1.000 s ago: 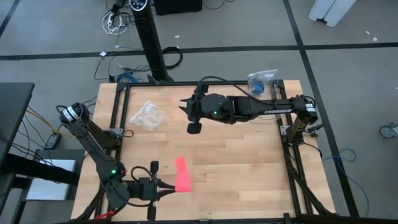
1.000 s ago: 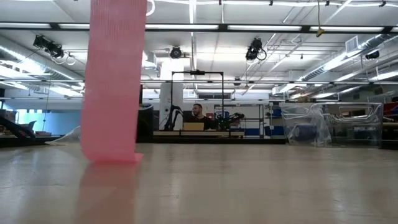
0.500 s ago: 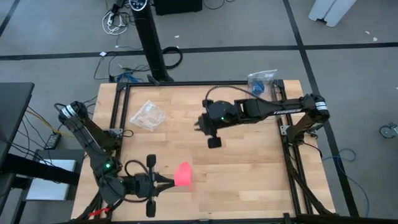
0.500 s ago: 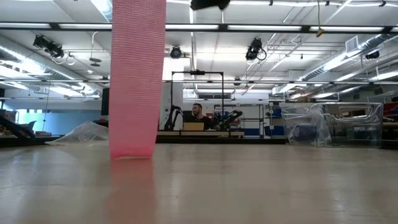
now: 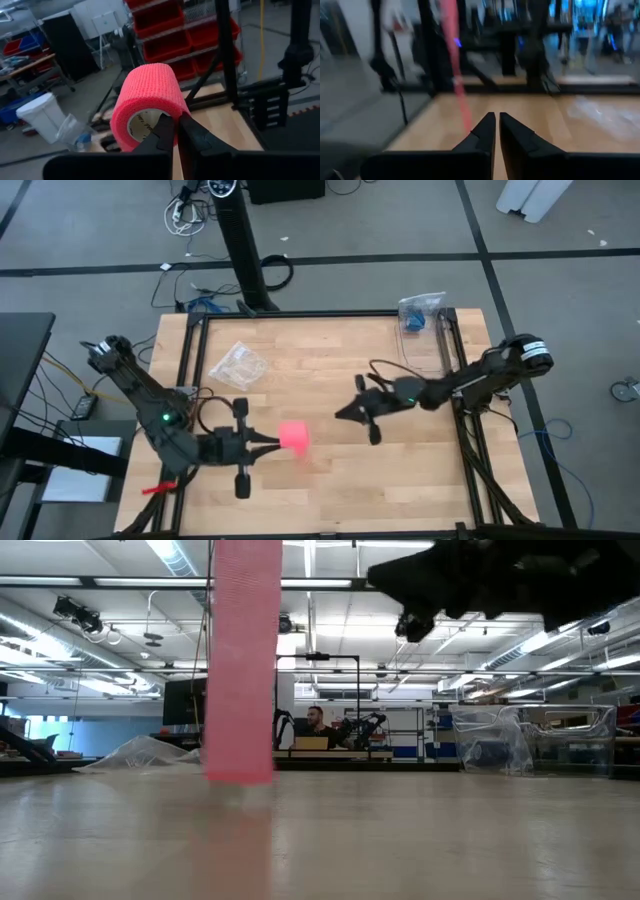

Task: Roll bandage
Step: Roll the pink bandage

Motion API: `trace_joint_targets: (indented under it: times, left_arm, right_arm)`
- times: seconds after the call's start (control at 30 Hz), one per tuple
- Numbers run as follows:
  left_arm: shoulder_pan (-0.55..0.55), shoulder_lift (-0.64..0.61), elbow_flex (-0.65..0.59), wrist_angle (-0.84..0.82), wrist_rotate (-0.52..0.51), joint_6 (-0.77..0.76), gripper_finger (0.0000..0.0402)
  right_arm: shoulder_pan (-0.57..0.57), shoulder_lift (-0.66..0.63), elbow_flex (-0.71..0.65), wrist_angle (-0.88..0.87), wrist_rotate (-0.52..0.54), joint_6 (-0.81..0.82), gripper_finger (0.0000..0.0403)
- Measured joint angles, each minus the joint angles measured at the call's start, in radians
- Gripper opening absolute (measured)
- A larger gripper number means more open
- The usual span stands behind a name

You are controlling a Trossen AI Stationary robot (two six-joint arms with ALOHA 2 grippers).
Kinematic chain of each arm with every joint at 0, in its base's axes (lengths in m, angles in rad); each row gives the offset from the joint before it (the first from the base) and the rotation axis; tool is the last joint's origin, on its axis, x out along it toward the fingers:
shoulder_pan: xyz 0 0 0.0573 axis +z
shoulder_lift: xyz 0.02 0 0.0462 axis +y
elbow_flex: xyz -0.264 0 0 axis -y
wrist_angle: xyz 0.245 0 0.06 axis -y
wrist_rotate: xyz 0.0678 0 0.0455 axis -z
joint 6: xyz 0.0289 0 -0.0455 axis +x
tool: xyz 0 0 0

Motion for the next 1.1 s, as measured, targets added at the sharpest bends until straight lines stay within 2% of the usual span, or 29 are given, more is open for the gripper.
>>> trace_joint_targets:
  times: [0.1,0.27,0.43,0.6,0.83,0.93,1.1]
  left_arm:
    - [0.021,-0.022,0.02,-0.009,0.019,0.029,0.0012]
    - [0.045,-0.026,0.109,-0.11,0.035,0.058,0.0012]
    - [0.051,-0.024,0.195,-0.184,0.034,0.059,0.0012]
    - [0.052,-0.024,0.229,-0.18,0.057,0.078,0.0012]
    - [0.06,-0.022,0.229,-0.198,0.056,0.078,0.0012]
    - [0.06,-0.018,0.229,-0.195,0.05,0.079,0.0012]
    - [0.06,-0.018,0.229,-0.197,0.046,0.08,0.0012]
  right_arm:
    - [0.038,0.073,-0.054,0.212,0.0,0.04,0.0025]
    - [0.096,0.175,0.017,0.241,0.028,0.077,0.0038]
    - [0.122,0.241,0.093,0.231,0.065,0.036,0.0099]
    - [0.105,0.249,0.102,0.206,0.187,0.027,0.0171]
    - [0.073,0.278,0.196,0.107,0.116,0.067,0.0229]
    - [0.067,0.311,0.246,0.092,0.077,0.102,0.0237]
    - [0.087,0.374,0.285,0.082,0.07,0.108,0.0237]
